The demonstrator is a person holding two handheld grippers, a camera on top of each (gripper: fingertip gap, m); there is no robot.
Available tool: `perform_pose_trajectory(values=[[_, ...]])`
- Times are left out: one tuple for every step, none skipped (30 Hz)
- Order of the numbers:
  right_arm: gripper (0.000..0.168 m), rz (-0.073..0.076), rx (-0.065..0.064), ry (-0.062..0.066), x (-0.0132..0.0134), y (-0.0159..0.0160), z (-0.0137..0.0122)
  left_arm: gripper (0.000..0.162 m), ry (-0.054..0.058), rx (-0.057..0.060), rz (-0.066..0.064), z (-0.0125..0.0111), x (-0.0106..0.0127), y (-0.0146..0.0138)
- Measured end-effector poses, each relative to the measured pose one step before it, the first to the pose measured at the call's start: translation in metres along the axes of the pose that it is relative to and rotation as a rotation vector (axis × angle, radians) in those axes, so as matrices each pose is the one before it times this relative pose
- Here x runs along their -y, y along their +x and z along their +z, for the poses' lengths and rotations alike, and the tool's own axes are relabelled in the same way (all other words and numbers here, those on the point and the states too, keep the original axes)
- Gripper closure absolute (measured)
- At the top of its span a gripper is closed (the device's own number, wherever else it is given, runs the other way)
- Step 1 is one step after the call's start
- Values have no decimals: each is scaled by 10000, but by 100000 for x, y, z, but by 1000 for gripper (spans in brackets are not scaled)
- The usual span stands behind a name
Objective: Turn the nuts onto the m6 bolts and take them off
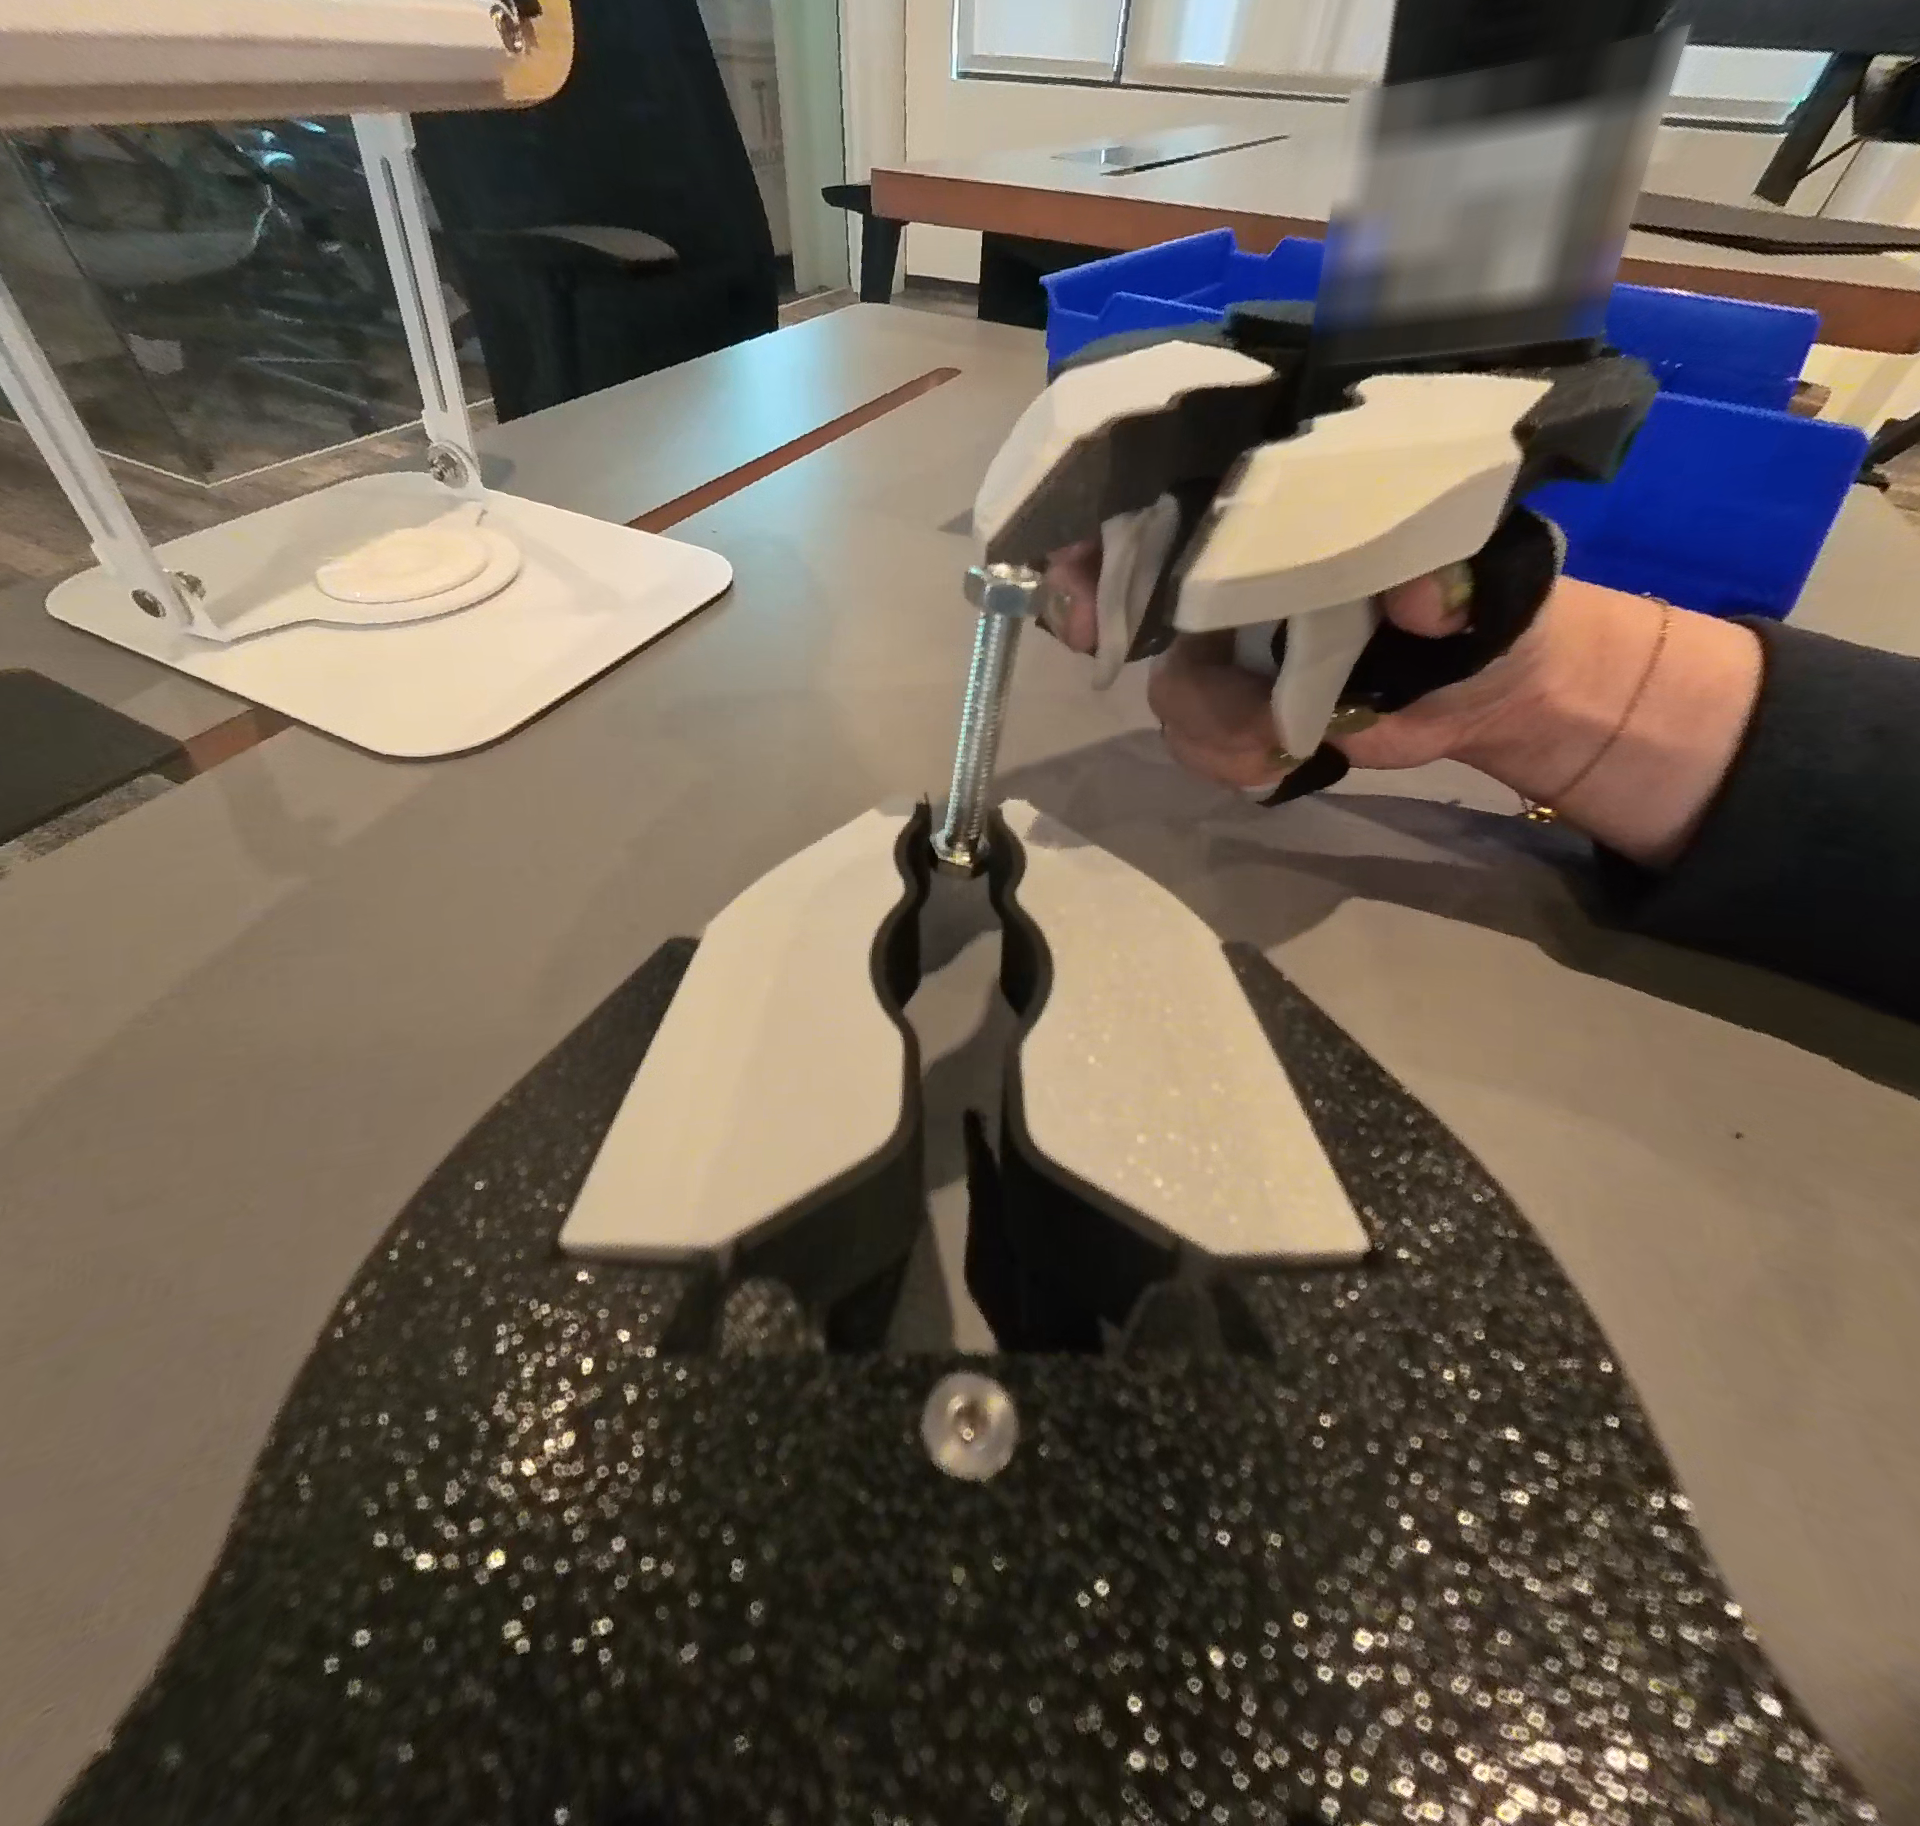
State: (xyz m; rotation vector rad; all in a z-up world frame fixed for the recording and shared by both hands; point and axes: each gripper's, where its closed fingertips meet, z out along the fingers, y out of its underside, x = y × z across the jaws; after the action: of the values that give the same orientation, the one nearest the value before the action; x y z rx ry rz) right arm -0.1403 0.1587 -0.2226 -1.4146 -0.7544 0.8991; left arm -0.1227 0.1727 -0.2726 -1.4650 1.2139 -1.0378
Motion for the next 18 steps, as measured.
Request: perform_pose_trajectory(values=[[143,10,33,-68,-120,-33,26,152,-12,22,-2,13,-21,-25],[144,6,87,-77,-121,-114,2,152,-9,24,-14,6,-9,-39],[147,16,148,-74,-104,-177,-41,152,-7,20,-27,1,-6,-47],[149,51,106,-34,-47,-92,-73,152,-7,25,-36,-5,-17,-58],[149,65,44,30,49,-19,-81,152,-13,9,-32,-2,-13,-38],[149,30,2,58,102,28,-66,152,-13,-5,-15,5,-12,-11],[148,-35,-104,46,89,130,-48,152,-18,1,1,18,-28,2],[147,-100,-196,14,40,220,11,152,-29,-15,13,25,-29,39],[146,-130,-172,-16,-24,157,48,152,-39,-19,16,29,-49,42],[147,-106,-151,-31,-42,135,94,152,-29,-4,20,25,-29,18],[146,-77,-135,-46,-79,127,124,152,-15,2,15,16,-14,11],[146,-65,-48,-70,-128,18,103,152,-3,6,-2,-2,-4,-7],[146,-35,45,-103,-167,-82,47,152,9,4,-21,-10,9,-14],[149,11,176,-97,-135,-215,-48,152,20,5,-37,-27,20,-37],[155,63,265,-34,-39,-298,-127,152,31,-1,-47,-39,41,-35],[156,118,110,75,115,-70,-135,152,22,-14,-38,-25,23,-13],[155,65,19,109,168,36,-126,152,3,-15,-13,-3,4,-2],[155,-2,-64,66,118,94,-83,152,-14,2,11,16,-14,14]])
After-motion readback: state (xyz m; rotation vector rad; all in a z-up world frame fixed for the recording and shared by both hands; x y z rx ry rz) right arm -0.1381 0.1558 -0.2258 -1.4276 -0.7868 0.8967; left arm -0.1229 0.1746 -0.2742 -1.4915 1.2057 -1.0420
